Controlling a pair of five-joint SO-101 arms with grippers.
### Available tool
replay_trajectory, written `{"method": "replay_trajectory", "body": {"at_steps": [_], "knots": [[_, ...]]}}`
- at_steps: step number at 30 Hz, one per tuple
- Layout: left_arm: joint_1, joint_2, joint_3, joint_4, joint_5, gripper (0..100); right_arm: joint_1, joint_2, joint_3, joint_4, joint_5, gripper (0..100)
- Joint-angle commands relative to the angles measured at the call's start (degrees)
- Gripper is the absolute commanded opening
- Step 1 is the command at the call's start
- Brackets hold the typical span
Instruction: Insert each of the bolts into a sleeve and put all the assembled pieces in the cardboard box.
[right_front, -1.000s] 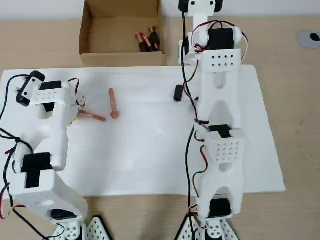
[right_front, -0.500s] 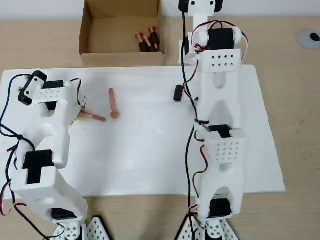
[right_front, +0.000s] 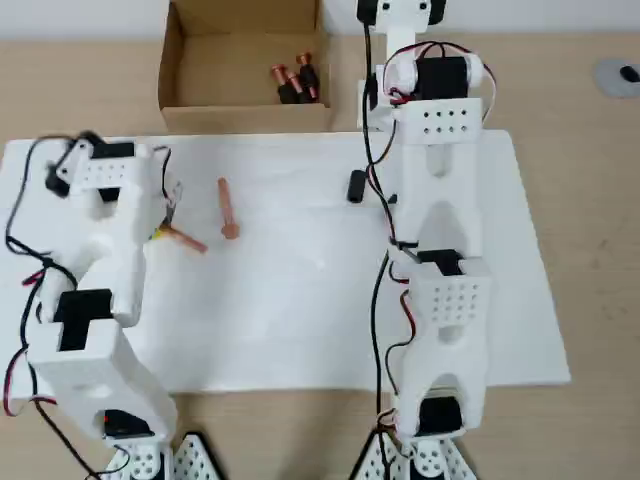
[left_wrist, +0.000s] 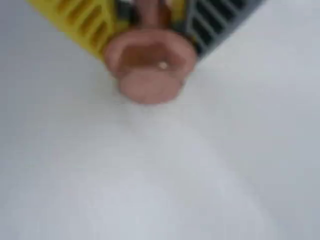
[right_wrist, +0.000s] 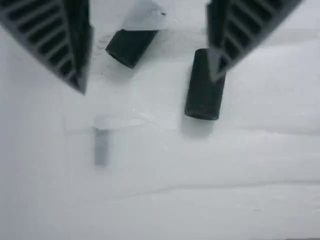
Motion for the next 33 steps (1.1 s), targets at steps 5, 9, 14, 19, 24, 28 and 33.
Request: {"method": "replay_trajectory", "body": {"at_steps": [5,9,14,19,24,28,33], "knots": [[1.5,-0.8,-36.9,23.0,-0.2,0,-2.3,-5.0,-0.4,0.8,0.2,19.5],[2.1,-0.7,-55.6,29.8,-7.5,0,-2.9,-7.3,0.1,0.8,-1.4,19.5],[3.9,-0.7,-65.3,30.0,-30.0,0,-5.8,-7.1,0.2,0.8,-17.6,19.5],[4.0,-0.8,-64.8,30.1,-43.3,0,-8.0,-7.0,3.1,0.7,-21.3,19.5],[3.8,-1.8,-55.7,30.1,-52.0,0,-8.5,-5.1,10.7,0.5,-21.3,19.5],[5.2,-7.5,-43.0,30.1,-51.4,1,-8.5,-2.6,14.7,0.6,-21.3,19.5],[9.1,-22.5,-26.5,29.7,-51.7,1,-6.0,-1.6,18.1,0.7,-20.7,19.5]]}}
